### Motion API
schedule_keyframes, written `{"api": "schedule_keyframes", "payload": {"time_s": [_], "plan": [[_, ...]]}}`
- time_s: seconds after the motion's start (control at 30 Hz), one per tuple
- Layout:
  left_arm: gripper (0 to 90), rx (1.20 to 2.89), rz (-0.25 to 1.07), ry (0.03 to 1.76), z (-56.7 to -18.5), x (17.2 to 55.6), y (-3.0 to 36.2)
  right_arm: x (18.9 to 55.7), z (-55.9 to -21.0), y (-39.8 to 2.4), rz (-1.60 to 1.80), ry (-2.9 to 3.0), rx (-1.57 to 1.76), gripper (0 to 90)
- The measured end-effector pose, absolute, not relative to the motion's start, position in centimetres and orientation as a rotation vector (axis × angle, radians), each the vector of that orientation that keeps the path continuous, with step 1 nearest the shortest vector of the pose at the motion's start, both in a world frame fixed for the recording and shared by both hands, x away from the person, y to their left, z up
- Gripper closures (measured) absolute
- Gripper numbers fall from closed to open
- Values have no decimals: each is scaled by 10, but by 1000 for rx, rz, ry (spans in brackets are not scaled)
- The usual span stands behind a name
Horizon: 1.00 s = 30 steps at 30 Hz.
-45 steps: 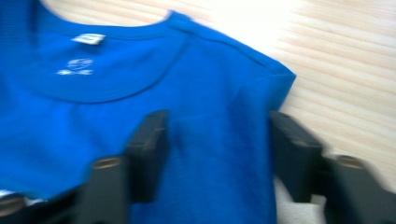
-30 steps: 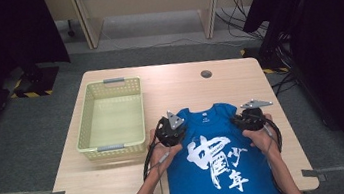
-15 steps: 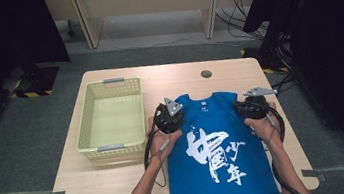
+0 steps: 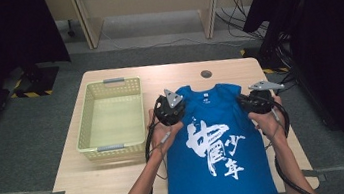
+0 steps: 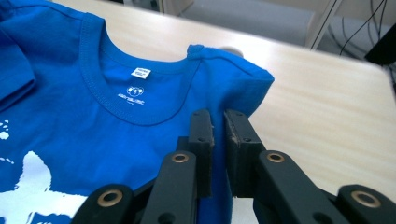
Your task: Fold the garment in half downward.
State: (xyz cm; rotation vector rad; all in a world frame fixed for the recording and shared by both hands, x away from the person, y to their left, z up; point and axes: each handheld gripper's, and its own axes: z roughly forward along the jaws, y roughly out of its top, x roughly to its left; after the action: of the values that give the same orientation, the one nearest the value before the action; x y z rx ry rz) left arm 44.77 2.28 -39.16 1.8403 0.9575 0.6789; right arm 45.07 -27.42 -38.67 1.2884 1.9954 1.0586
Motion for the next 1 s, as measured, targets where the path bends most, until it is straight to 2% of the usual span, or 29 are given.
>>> {"api": "schedule_keyframes", "payload": {"time_s": [0.23, 0.77, 1.0], "plan": [[809, 1825, 677, 868, -378, 424, 30, 437, -373, -269, 1108, 1985, 1206, 820], [776, 1965, 541, 780, -438, 349, 41, 347, -417, -270, 1103, 2088, 1093, 816], [652, 2050, 499, 844, -473, 330, 50, 333, -444, -274, 1033, 2167, 1121, 798]]}}
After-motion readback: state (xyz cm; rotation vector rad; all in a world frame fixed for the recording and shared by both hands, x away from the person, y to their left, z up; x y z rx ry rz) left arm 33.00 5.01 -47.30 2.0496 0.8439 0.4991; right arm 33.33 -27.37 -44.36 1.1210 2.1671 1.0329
